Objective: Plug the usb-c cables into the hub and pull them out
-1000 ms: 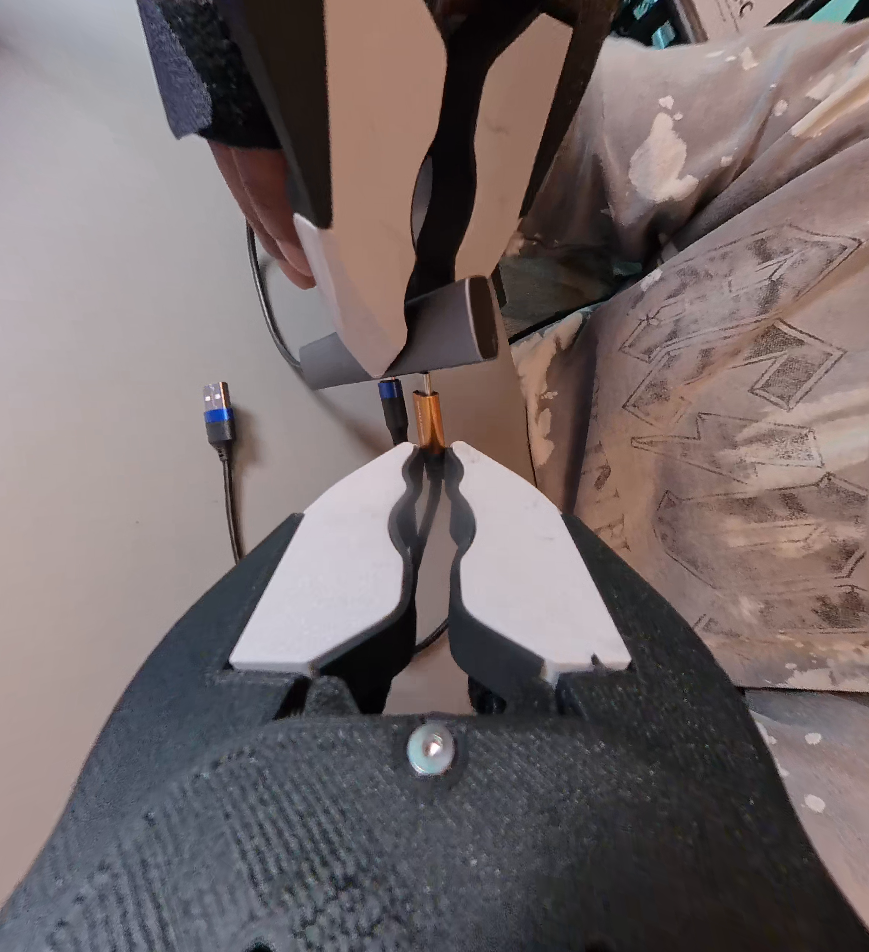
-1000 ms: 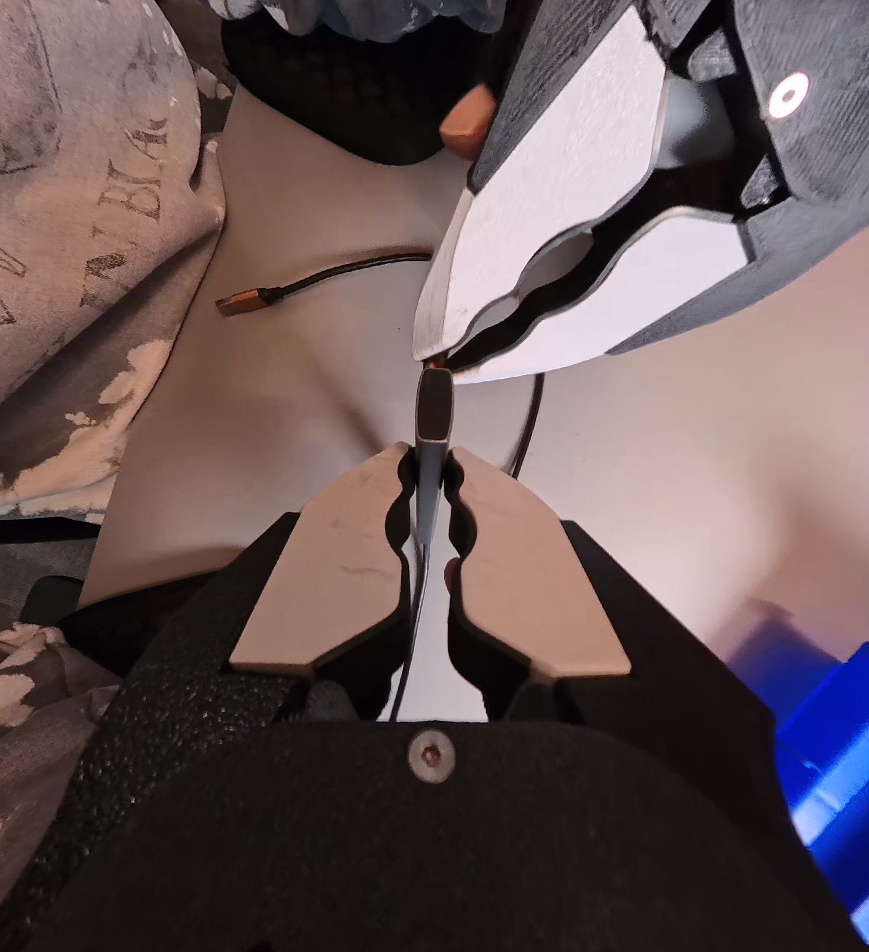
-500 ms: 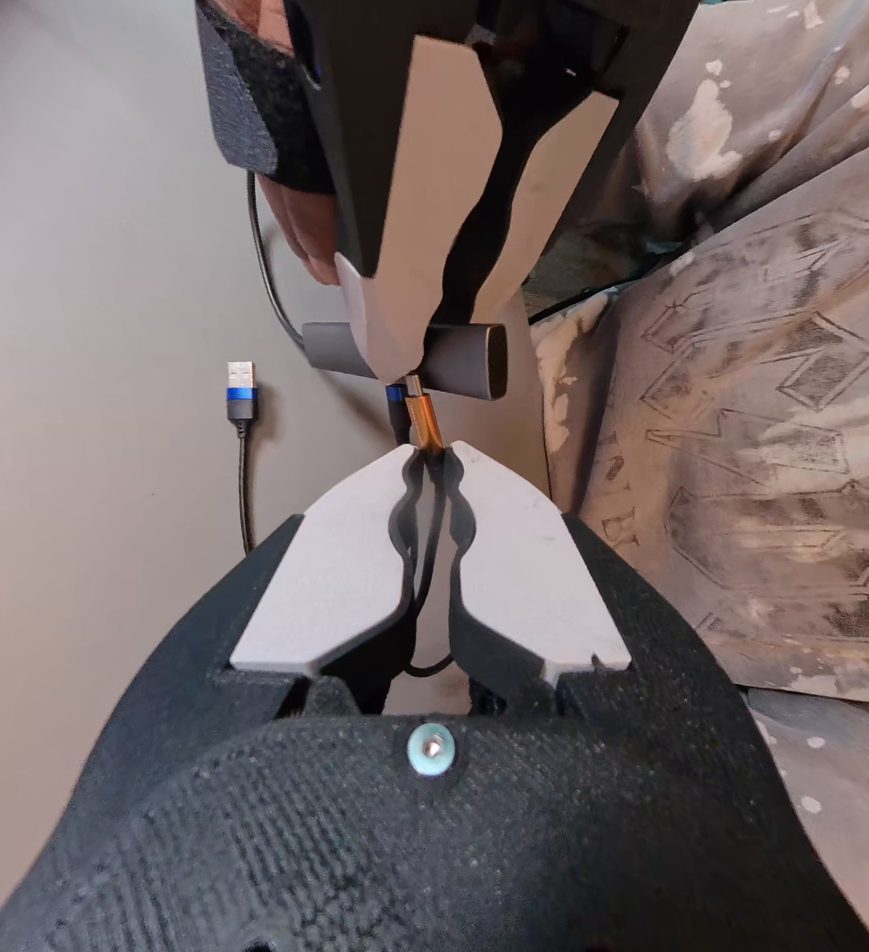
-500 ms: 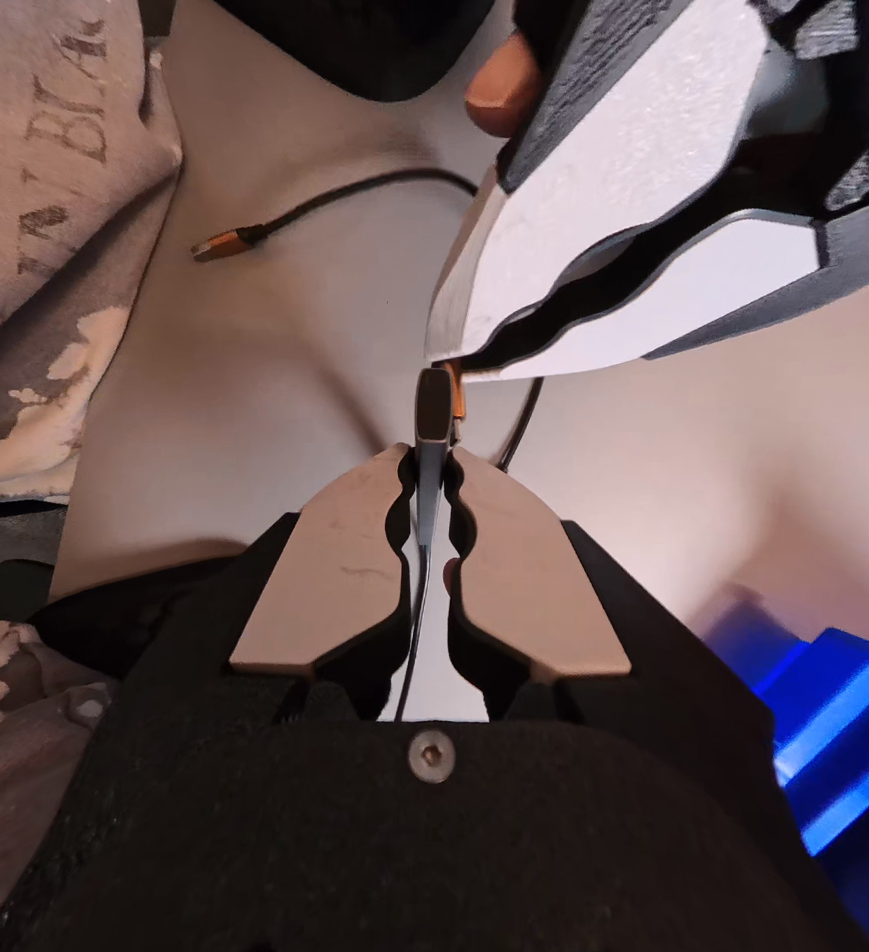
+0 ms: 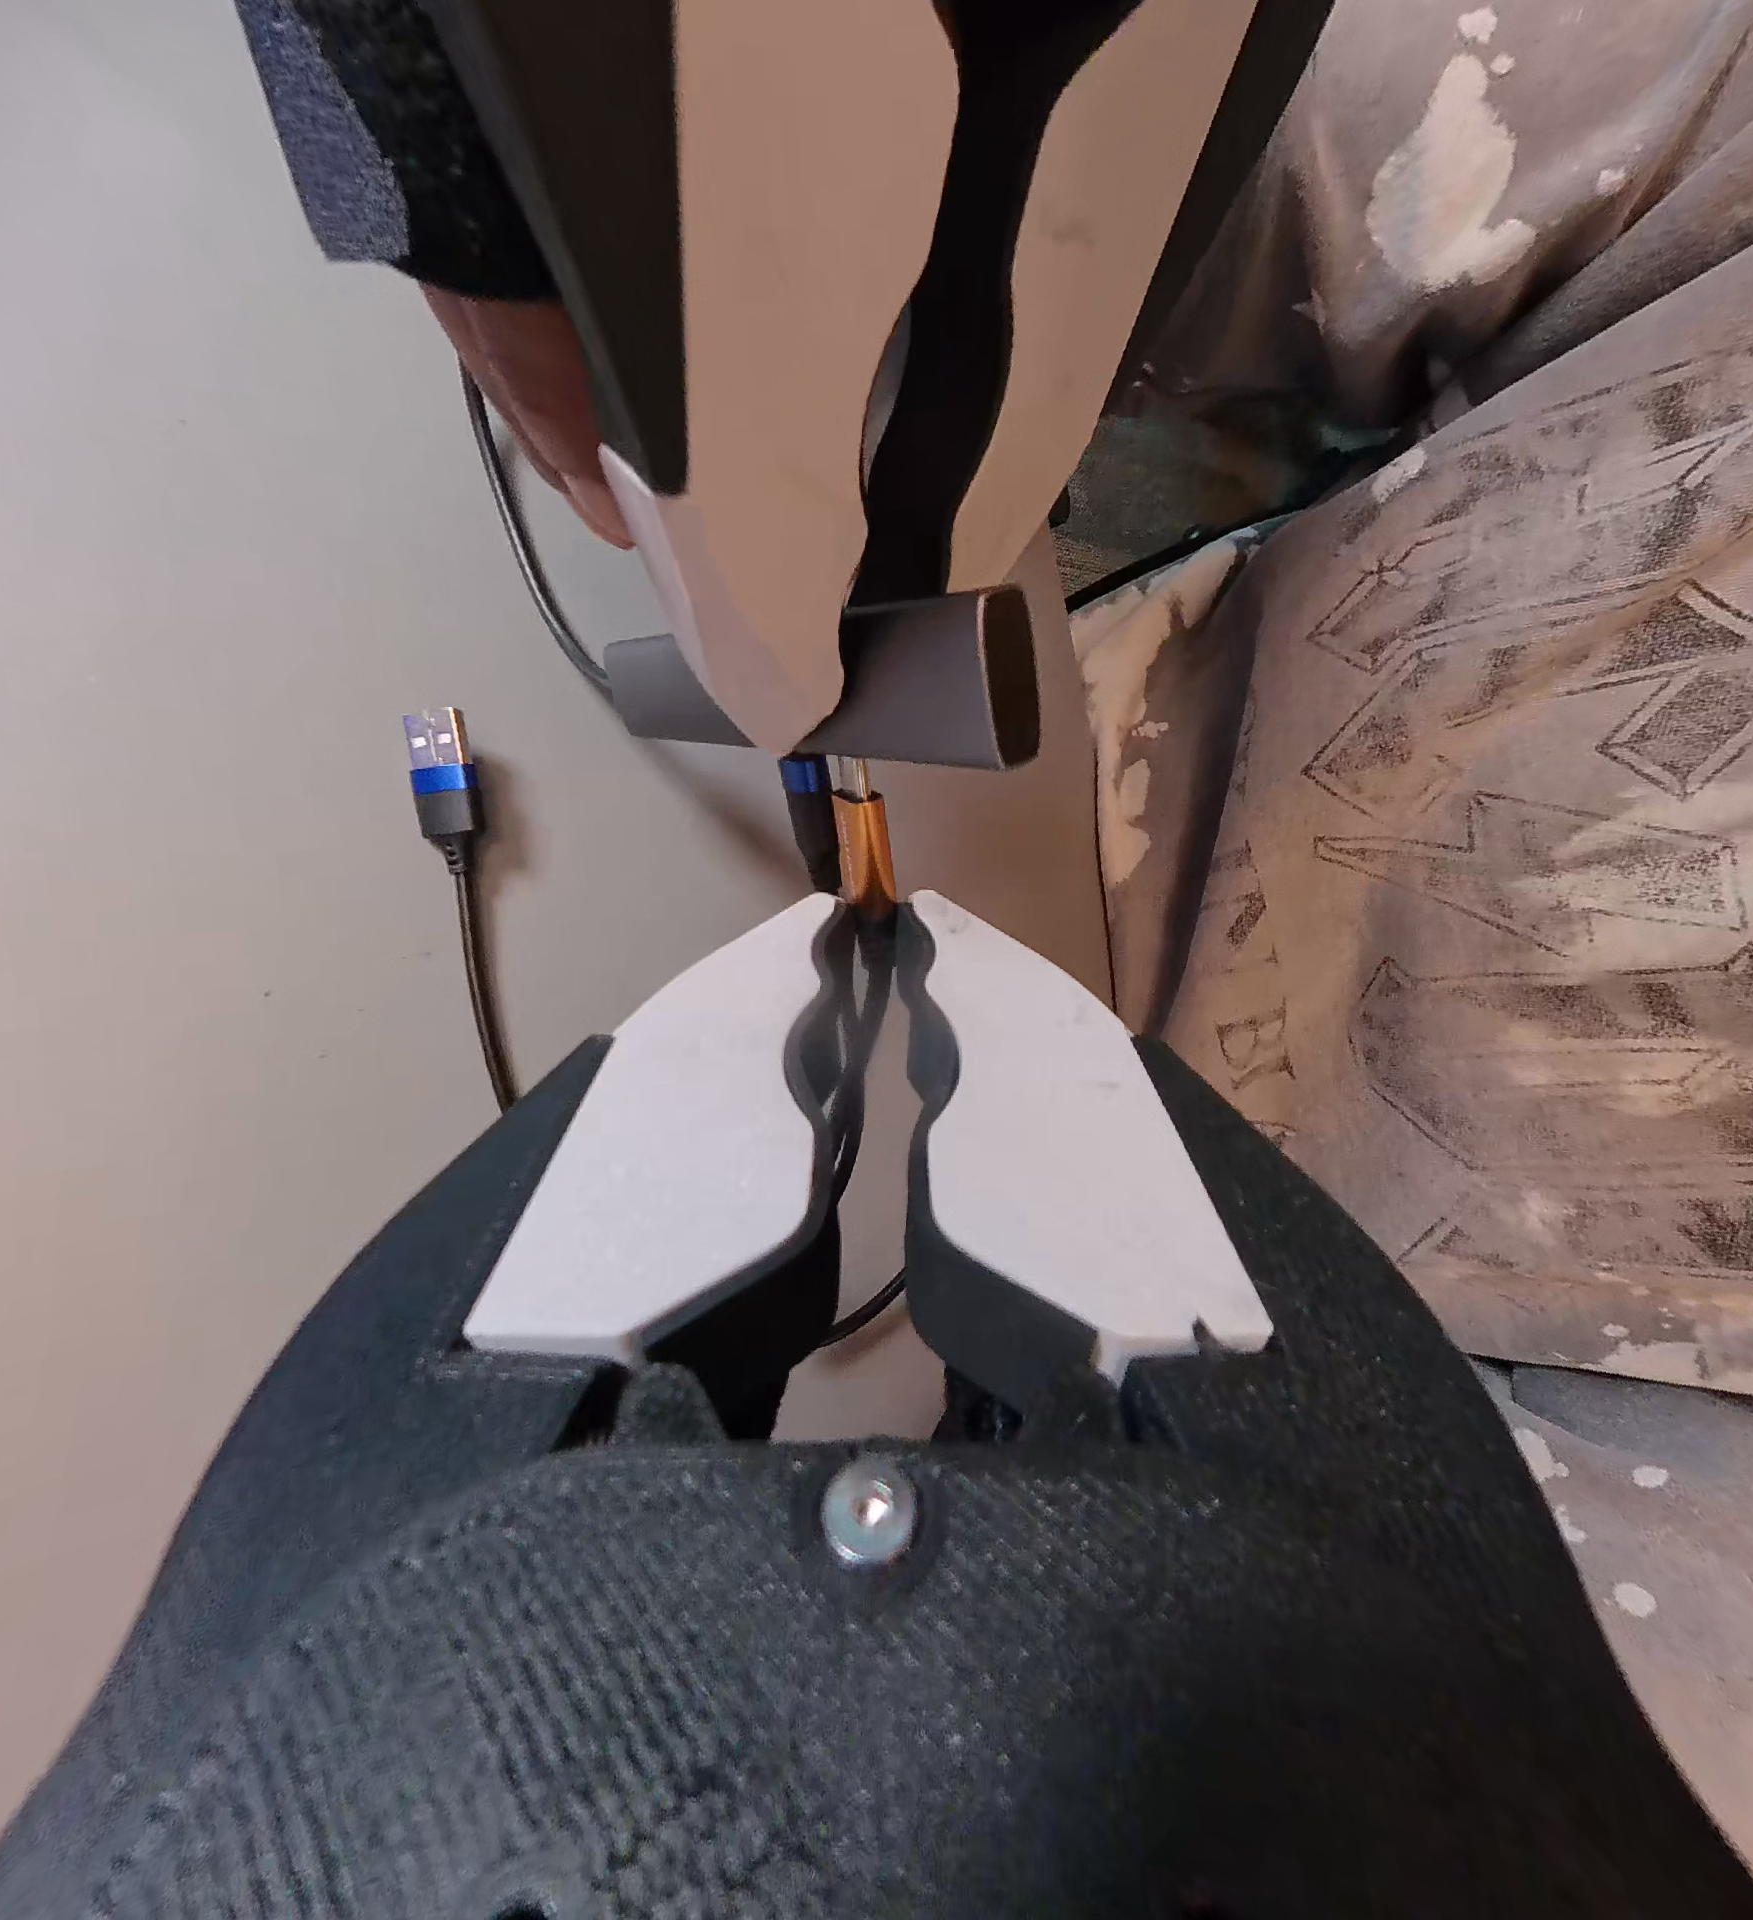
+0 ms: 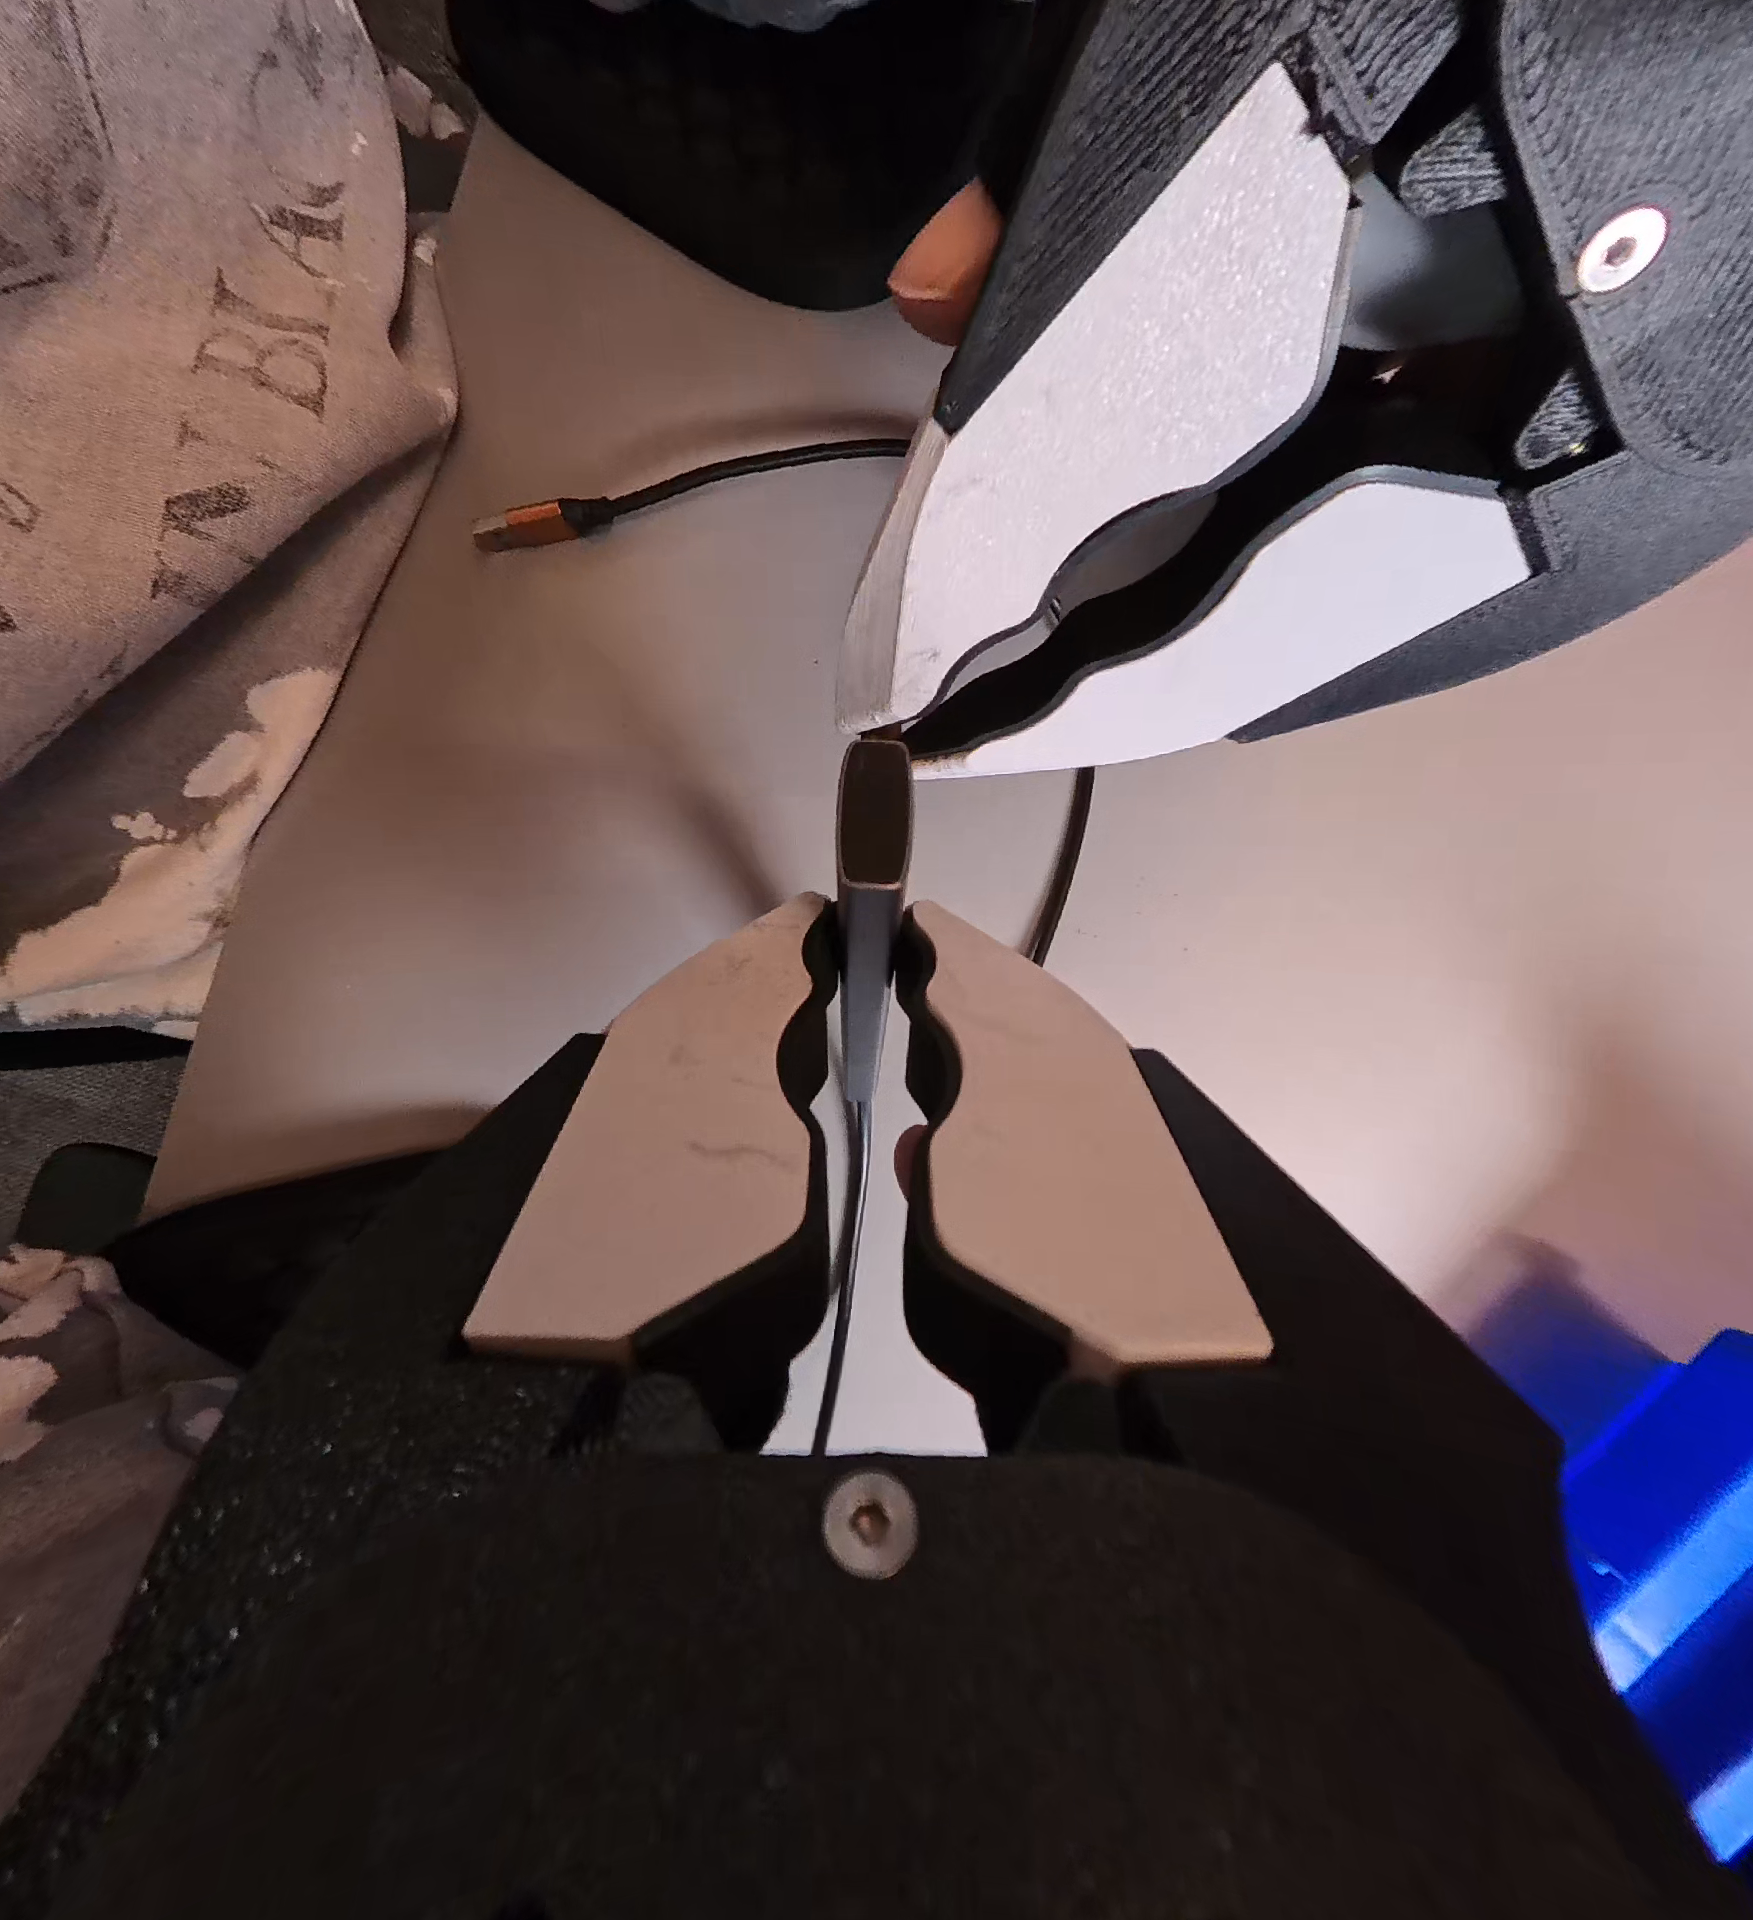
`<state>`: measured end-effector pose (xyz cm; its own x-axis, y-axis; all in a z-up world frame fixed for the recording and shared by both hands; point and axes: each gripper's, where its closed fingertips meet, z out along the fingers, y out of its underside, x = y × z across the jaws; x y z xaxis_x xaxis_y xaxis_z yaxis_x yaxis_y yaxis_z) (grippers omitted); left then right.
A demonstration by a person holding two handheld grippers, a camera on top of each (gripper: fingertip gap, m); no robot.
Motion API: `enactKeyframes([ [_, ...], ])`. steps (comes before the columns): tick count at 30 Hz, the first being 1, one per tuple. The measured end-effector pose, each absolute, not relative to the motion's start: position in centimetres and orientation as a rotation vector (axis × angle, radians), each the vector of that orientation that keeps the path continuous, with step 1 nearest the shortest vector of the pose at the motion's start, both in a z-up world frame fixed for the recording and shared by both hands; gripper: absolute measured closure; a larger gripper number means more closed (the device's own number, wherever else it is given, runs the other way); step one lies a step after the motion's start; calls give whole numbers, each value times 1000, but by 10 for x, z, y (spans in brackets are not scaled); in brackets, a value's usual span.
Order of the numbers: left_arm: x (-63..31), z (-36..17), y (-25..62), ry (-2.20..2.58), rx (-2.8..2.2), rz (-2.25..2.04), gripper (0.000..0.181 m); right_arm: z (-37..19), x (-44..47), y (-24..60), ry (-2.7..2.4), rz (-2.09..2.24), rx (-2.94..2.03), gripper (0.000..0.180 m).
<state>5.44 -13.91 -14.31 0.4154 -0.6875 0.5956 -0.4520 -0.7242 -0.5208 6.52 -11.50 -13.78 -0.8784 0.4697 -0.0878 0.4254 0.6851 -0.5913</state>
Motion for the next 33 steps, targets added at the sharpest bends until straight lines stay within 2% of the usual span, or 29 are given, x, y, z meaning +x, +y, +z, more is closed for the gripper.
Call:
enactKeyframes([
  [18, 49, -129, -134, 941, -2348, -1172, 173, -140, 65, -112, -2823, 938, -769, 170],
  [33, 33, -102, -99, 675, -2193, -1114, 173, -118, 45, -83, -2584, 1155, -892, 170],
])
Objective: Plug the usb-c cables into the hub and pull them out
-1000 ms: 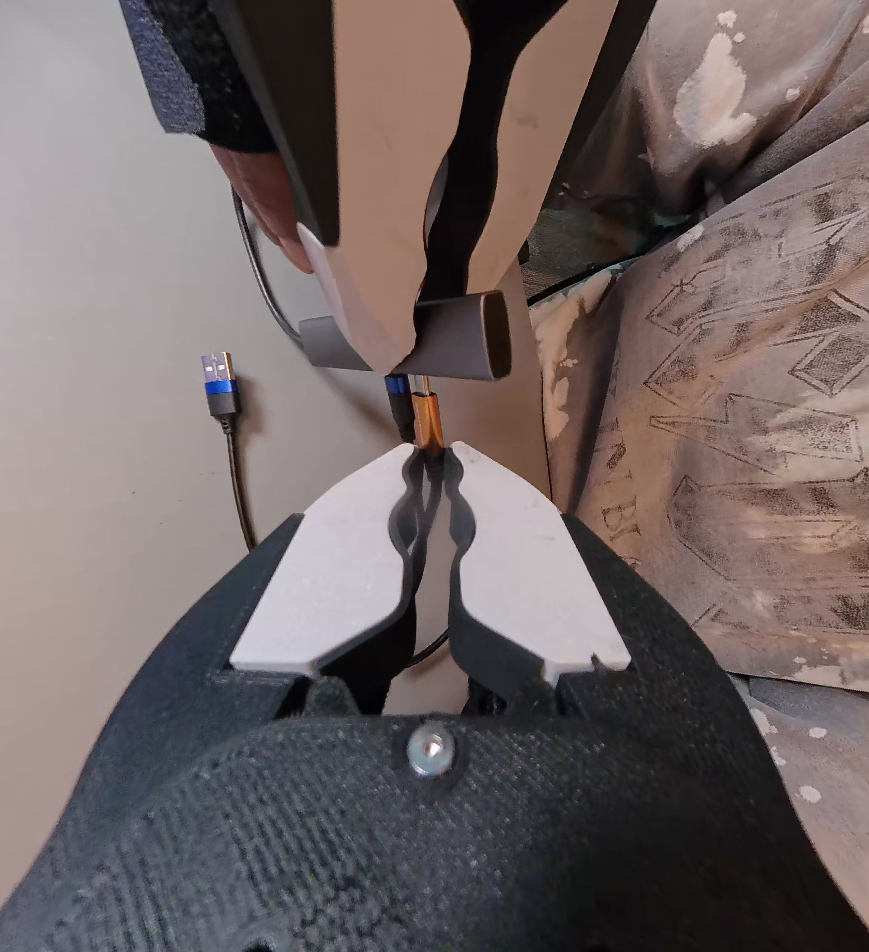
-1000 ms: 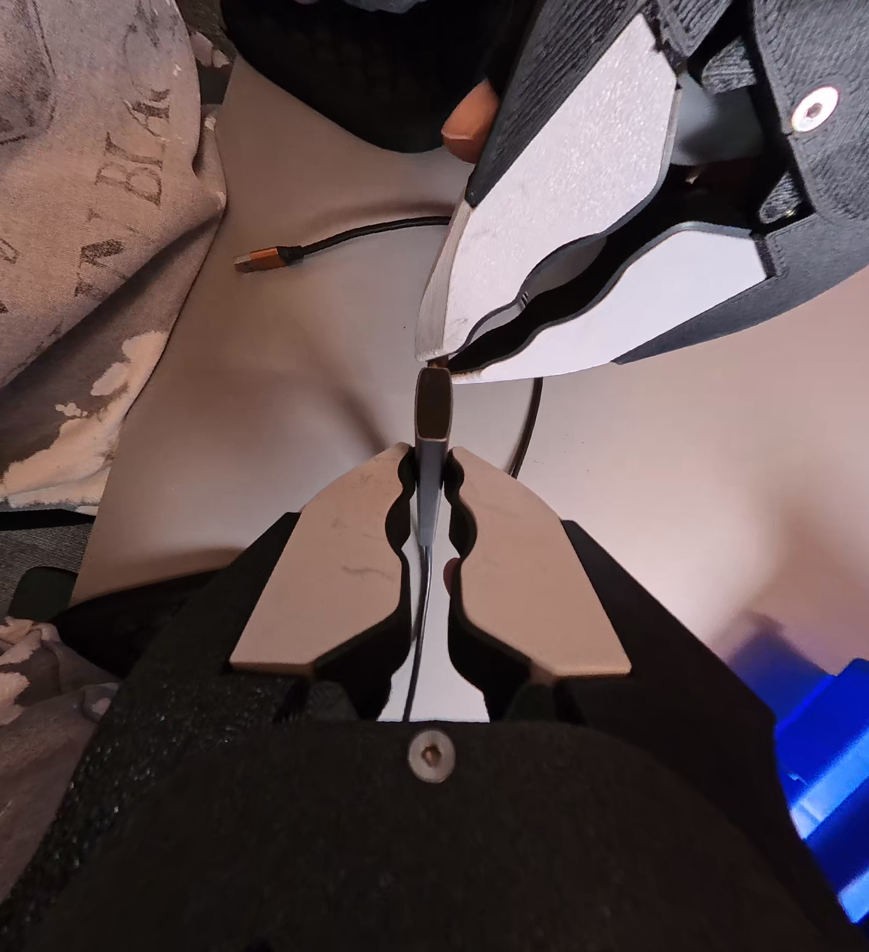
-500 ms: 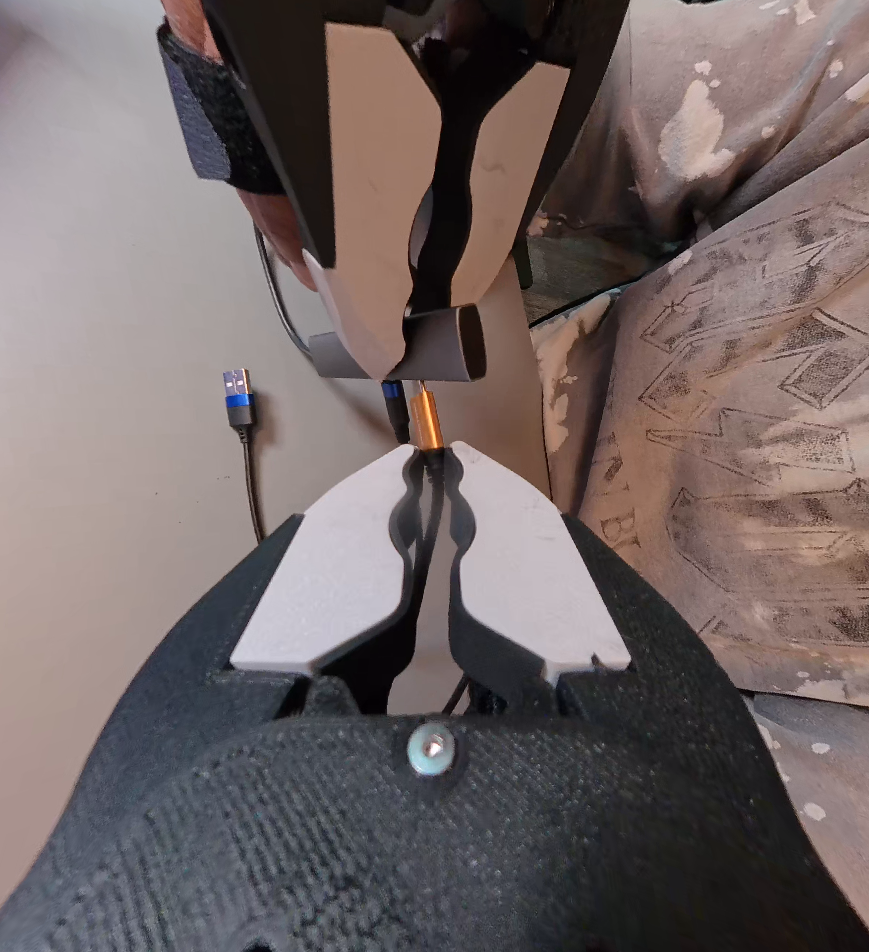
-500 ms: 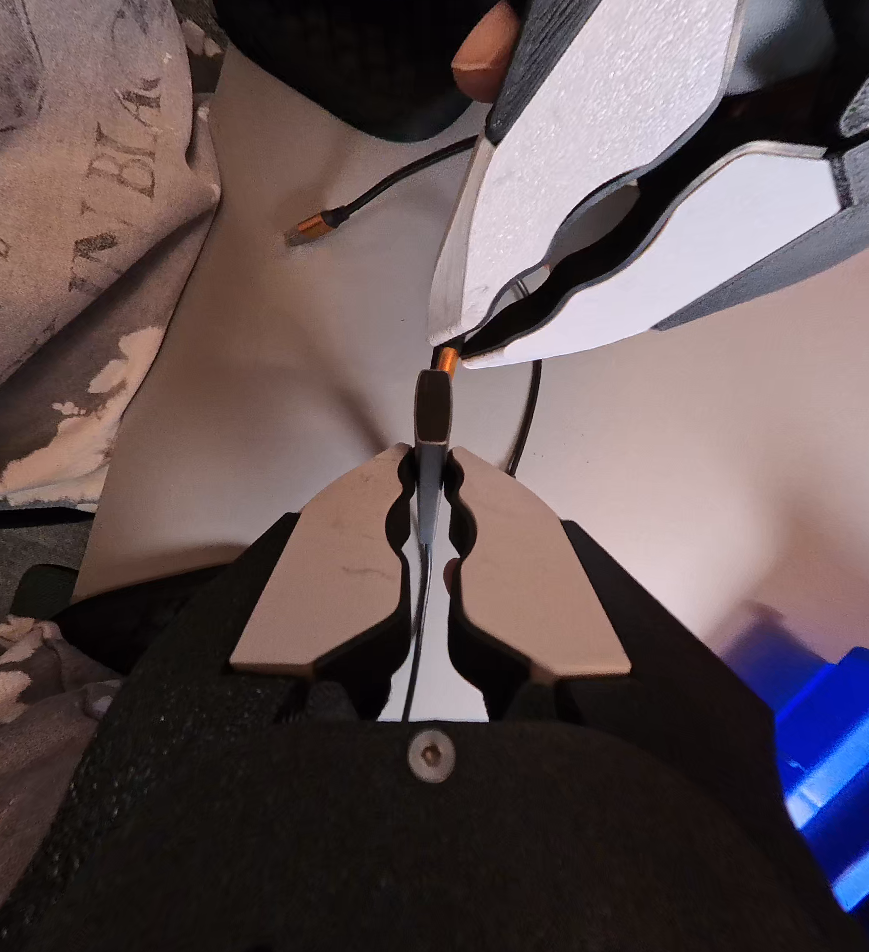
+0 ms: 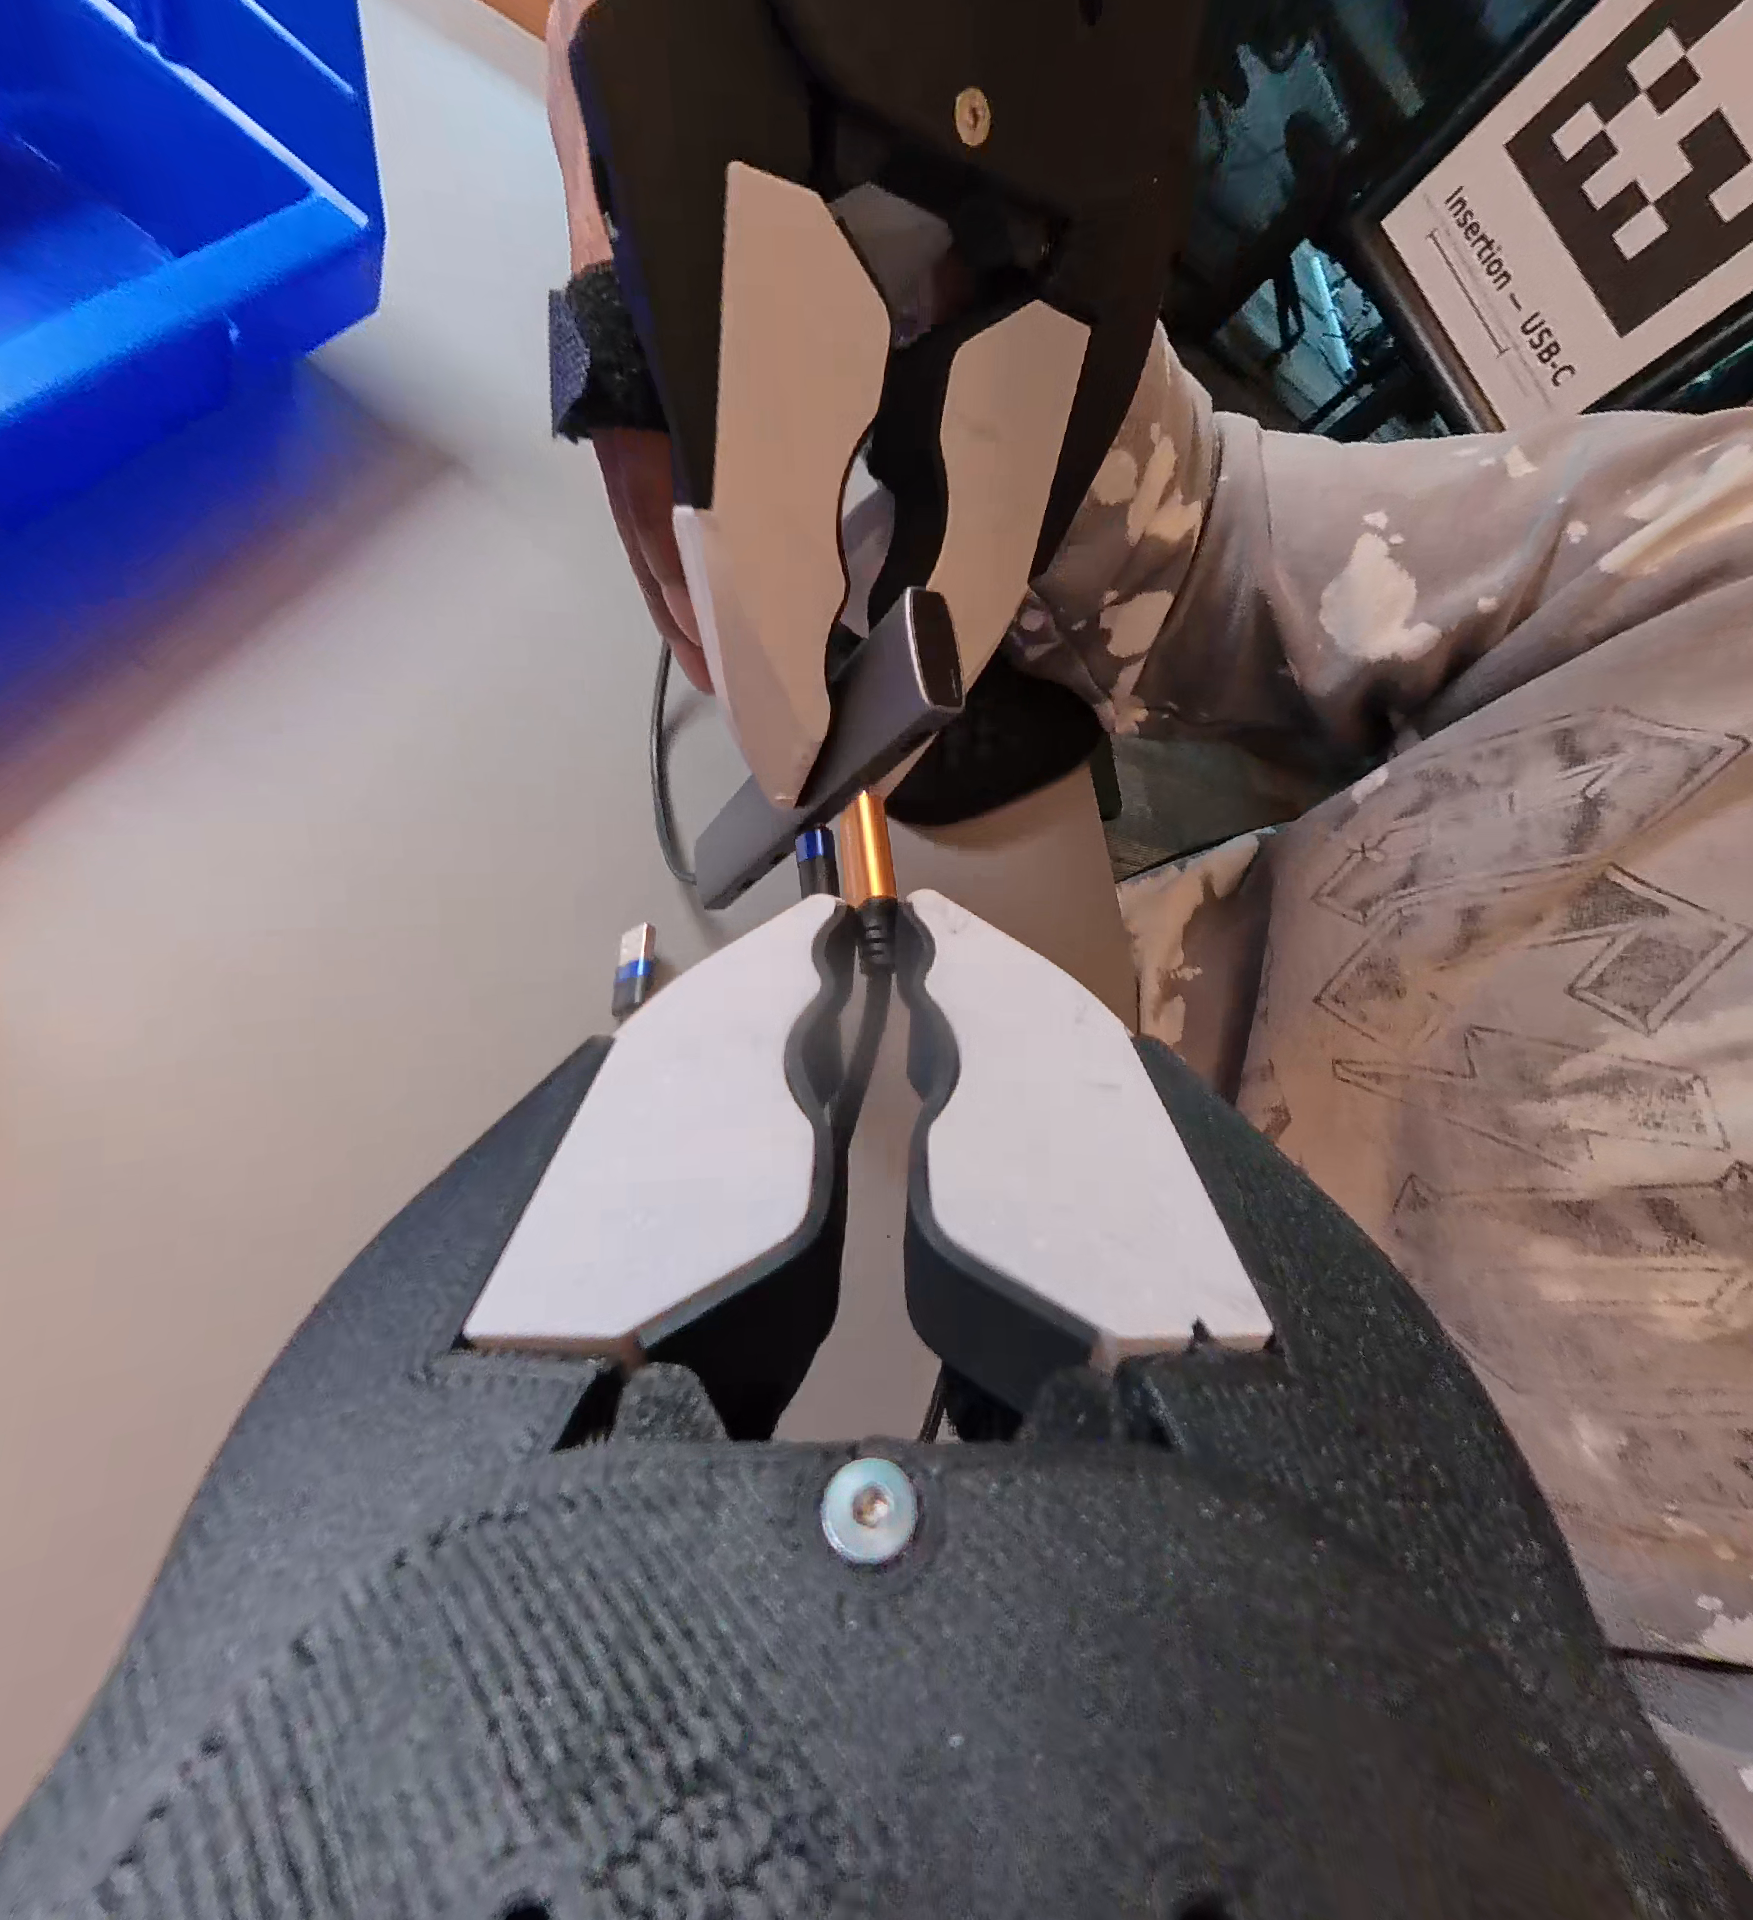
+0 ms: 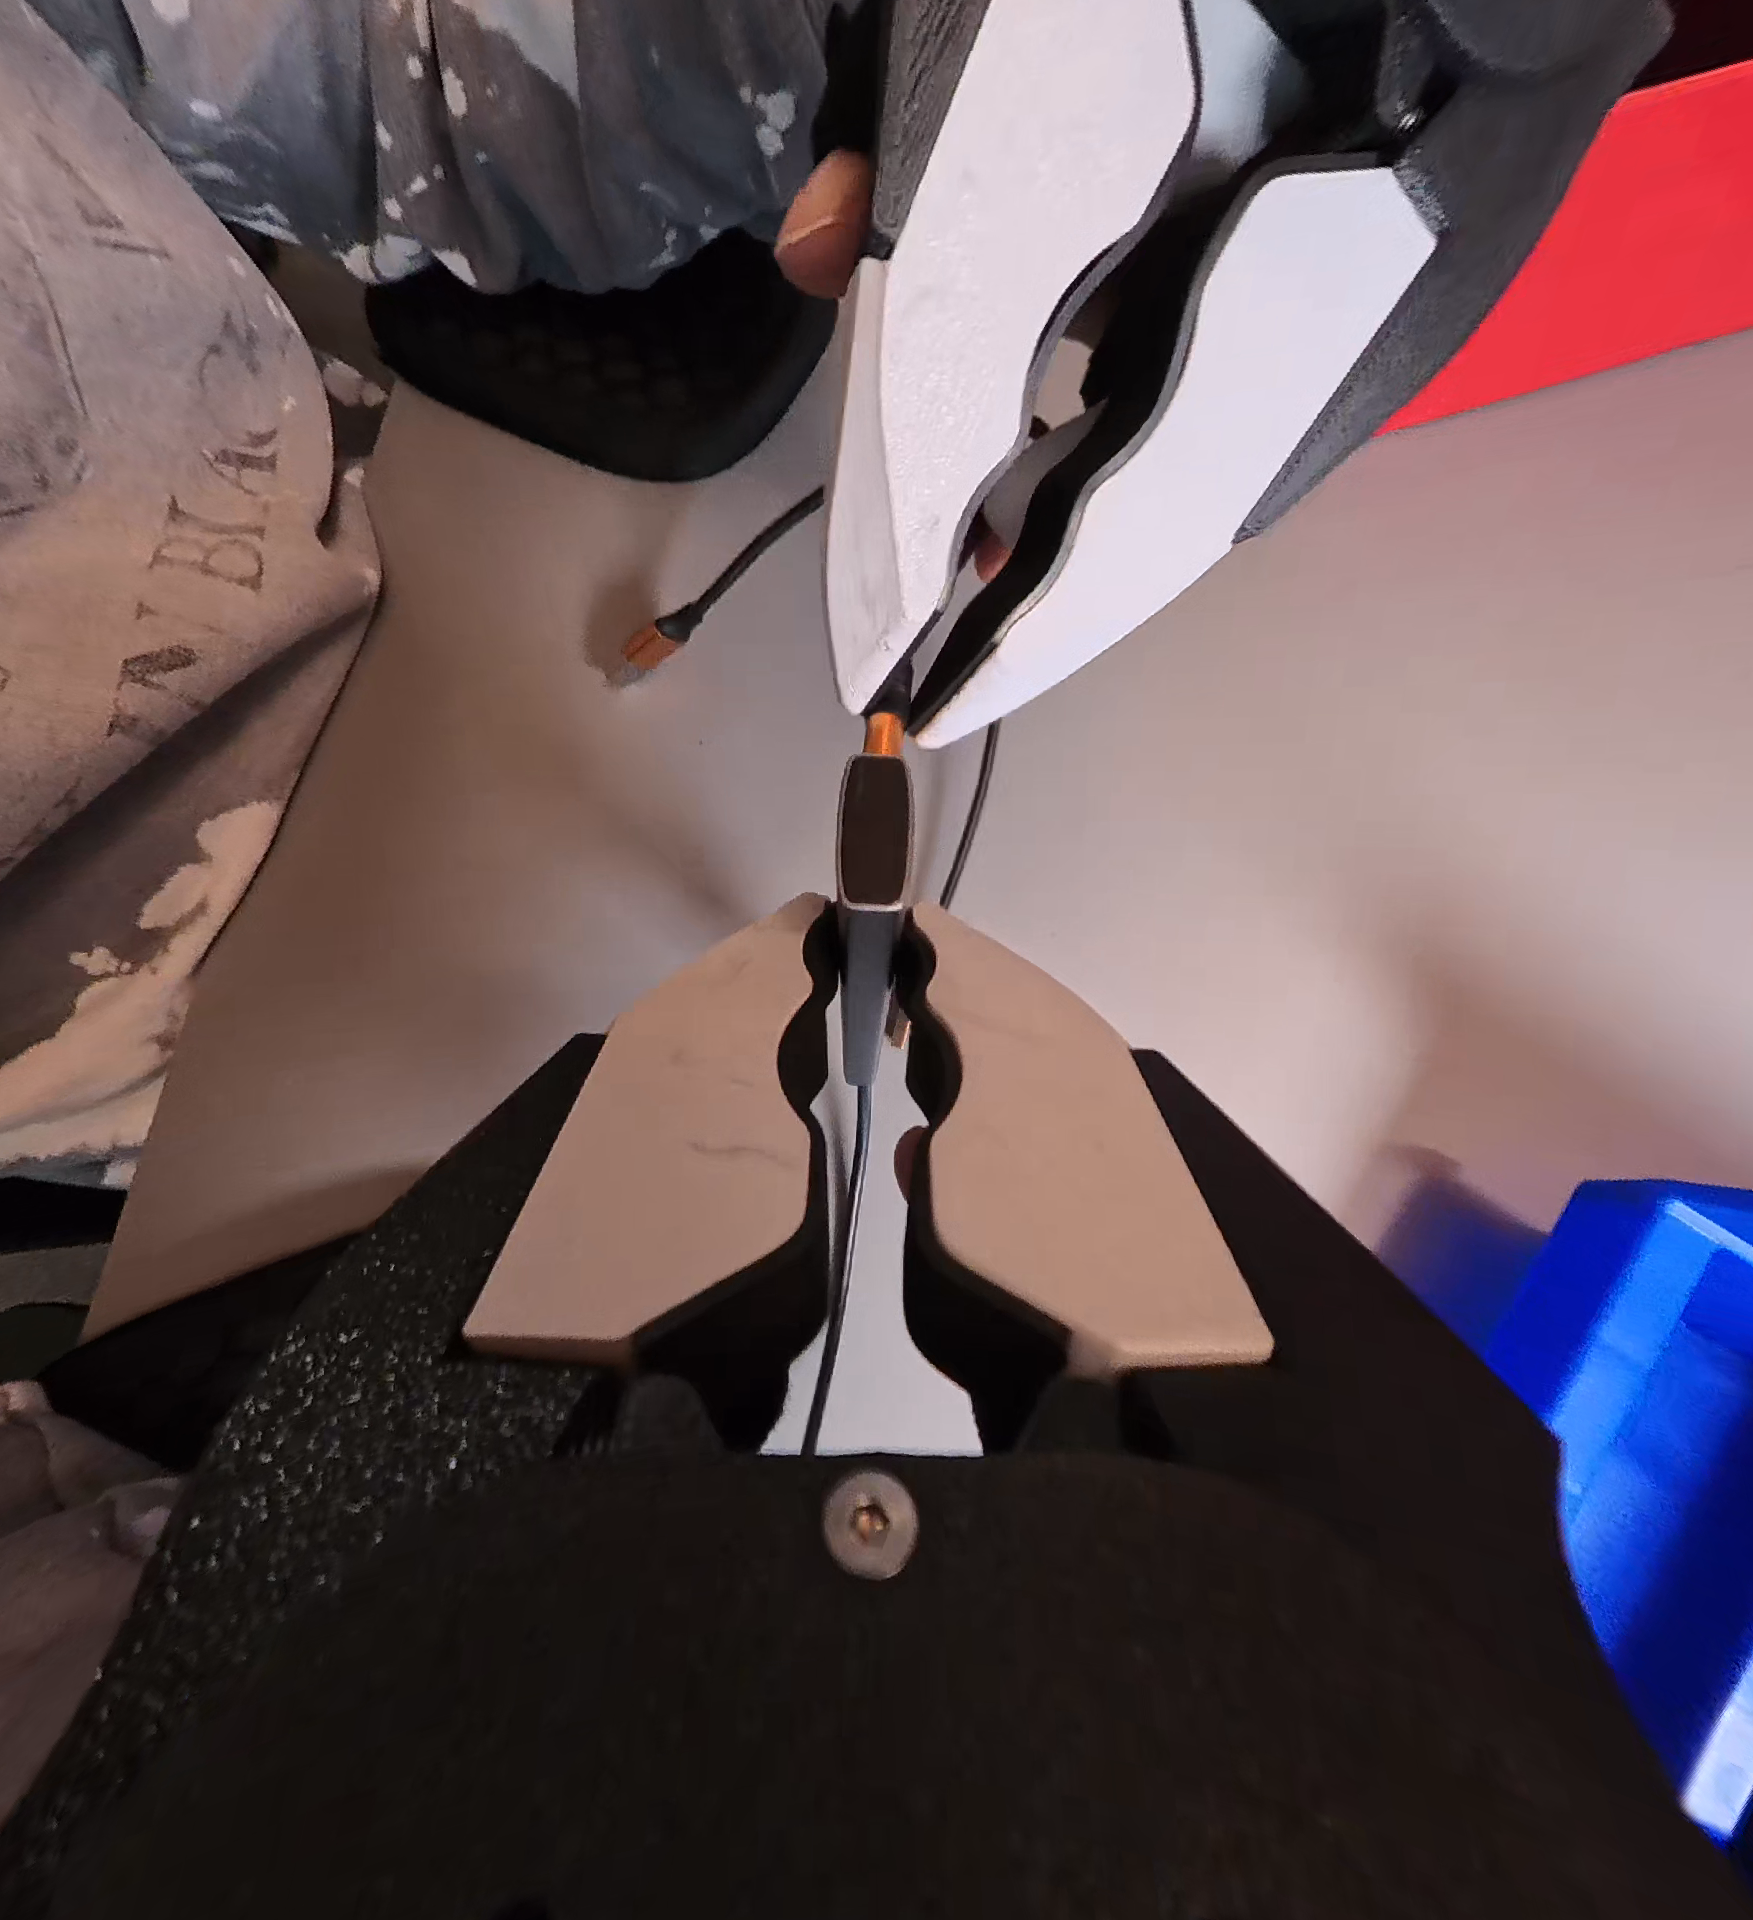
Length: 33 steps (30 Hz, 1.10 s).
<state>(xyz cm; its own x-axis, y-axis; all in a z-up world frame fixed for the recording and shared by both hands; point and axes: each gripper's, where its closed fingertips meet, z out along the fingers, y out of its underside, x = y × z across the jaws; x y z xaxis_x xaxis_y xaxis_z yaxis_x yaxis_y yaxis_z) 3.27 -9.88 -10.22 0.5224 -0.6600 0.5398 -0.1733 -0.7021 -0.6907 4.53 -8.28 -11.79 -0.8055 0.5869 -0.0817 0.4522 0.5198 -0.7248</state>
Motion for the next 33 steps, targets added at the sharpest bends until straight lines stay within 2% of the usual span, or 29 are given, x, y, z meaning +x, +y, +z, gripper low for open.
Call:
enactKeyframes([
  [21, 38, -96, -82, 702, -2169, -780, 174, -122, 34, -82, -2580, 1000, -890, 170],
  [23, 43, -95, -82, 733, -2158, -776, 180, -123, 36, -92, -2612, 1014, -865, 170],
  [26, 29, -72, -86, 738, -2113, -699, 180, -112, 33, -89, -2564, 1019, -904, 170],
  [28, 17, -52, -93, 726, -2053, -630, 178, -109, 35, -84, -2538, 1003, -906, 170],
  [29, 12, -46, -96, 725, -2029, -572, 165, -108, 35, -84, -2531, 1018, -906, 170],
  [31, 9, -49, -99, 755, -2041, -480, 154, -108, 34, -85, -2529, 1047, -909, 170],
  [33, 16, -62, -101, 806, -2088, -470, 154, -110, 31, -87, -2529, 1038, -915, 170],
])
